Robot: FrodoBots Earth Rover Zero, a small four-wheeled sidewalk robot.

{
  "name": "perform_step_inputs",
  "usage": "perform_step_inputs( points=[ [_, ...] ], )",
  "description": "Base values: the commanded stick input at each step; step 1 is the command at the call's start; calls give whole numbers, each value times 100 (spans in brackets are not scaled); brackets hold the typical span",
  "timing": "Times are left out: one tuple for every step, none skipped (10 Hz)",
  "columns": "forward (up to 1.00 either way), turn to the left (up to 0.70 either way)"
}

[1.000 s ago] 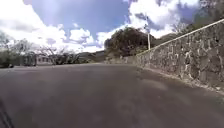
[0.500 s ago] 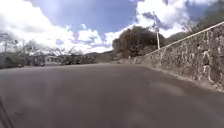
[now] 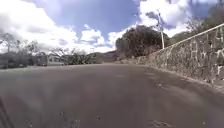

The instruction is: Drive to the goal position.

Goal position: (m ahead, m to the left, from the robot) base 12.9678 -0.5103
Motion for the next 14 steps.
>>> perform_step_inputs(
  points=[
    [70, 0],
    [70, 0],
    [70, 0],
    [70, 0],
    [70, 0],
    [70, 0],
    [70, 0],
    [70, 0],
    [70, 0],
    [70, 0],
    [70, 0],
    [70, 0],
    [70, 0],
    [70, 0]
  ],
)
